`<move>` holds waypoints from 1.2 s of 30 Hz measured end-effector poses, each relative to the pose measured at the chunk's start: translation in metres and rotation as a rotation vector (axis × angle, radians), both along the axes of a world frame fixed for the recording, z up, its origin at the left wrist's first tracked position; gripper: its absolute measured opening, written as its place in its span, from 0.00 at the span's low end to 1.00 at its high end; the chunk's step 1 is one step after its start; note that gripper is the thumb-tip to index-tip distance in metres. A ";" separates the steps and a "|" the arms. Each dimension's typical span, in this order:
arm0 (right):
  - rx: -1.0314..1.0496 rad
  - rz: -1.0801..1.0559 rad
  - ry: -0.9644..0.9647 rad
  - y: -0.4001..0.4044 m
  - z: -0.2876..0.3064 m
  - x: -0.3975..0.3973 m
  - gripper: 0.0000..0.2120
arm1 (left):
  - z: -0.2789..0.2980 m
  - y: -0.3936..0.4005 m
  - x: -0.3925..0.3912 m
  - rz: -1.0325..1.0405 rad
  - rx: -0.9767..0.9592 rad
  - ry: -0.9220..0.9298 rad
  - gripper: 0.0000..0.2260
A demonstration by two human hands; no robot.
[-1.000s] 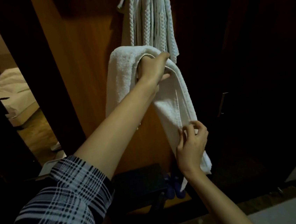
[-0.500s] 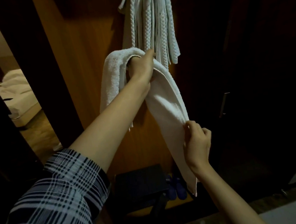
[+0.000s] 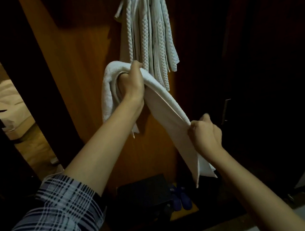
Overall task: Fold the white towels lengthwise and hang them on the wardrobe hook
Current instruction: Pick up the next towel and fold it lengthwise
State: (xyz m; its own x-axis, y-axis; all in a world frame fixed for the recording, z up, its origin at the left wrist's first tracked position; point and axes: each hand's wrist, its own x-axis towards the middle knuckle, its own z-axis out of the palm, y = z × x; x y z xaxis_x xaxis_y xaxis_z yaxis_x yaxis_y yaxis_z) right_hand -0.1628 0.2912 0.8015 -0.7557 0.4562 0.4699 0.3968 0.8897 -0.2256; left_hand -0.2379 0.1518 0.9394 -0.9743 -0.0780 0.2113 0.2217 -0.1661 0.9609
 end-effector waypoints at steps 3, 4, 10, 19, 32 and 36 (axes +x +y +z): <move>-0.151 0.041 -0.102 0.015 0.011 -0.005 0.06 | -0.002 -0.002 -0.008 -0.045 -0.005 -0.012 0.09; -0.295 0.086 -0.148 0.022 0.017 -0.006 0.04 | -0.002 -0.003 -0.011 -0.050 -0.007 -0.020 0.09; -0.684 0.199 -0.009 0.054 0.054 -0.015 0.10 | 0.011 -0.012 -0.030 -0.038 0.103 -0.096 0.09; -0.490 0.243 0.355 0.077 0.140 -0.038 0.05 | 0.057 -0.030 -0.060 -0.010 0.281 -0.221 0.18; -0.392 0.314 0.554 0.122 0.229 -0.071 0.04 | 0.133 -0.011 -0.067 -0.233 0.674 -0.184 0.19; -0.420 0.321 0.580 0.131 0.254 -0.080 0.05 | 0.149 -0.009 -0.079 -0.313 0.767 -0.191 0.18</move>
